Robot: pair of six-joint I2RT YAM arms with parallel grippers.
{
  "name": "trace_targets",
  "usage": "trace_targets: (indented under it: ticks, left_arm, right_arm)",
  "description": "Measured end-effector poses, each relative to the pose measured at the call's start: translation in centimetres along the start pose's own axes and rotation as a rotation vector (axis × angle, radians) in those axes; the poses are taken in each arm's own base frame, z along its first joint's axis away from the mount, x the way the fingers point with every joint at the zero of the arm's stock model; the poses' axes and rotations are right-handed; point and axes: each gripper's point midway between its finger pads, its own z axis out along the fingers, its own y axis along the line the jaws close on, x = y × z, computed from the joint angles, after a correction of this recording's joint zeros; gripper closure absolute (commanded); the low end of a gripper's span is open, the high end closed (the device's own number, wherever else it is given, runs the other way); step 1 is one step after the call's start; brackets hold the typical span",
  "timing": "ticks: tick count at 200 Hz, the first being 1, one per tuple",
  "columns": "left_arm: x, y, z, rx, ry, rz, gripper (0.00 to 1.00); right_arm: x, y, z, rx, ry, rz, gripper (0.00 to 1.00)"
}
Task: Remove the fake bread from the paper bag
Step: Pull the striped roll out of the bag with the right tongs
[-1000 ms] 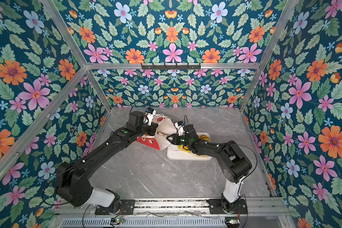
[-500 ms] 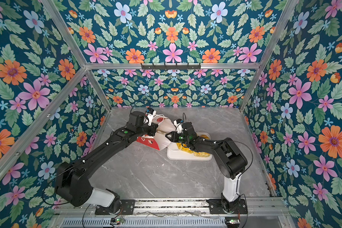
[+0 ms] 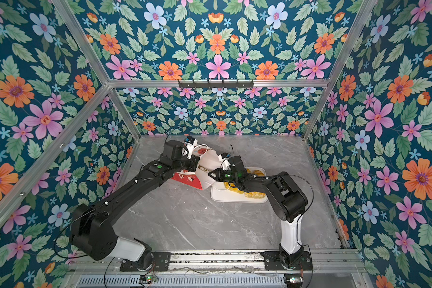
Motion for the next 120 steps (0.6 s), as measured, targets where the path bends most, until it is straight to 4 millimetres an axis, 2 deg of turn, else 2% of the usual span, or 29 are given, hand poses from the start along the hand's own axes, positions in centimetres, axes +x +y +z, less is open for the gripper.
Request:
trace_targets:
  ticks: [52, 120]
  left_arm:
    - [0.0, -0.2, 0.0, 0.012, -0.003, 0.004, 1.00]
    - [-0.1, -0.2, 0.0, 0.009, -0.021, 0.008, 1.00]
  right_arm:
    - [0.3, 1.4, -3.4, 0.007, -0.013, -0.009, 0.86]
    - [1.9, 2.5, -7.7, 0.066, 0.038, -0.018, 0.86]
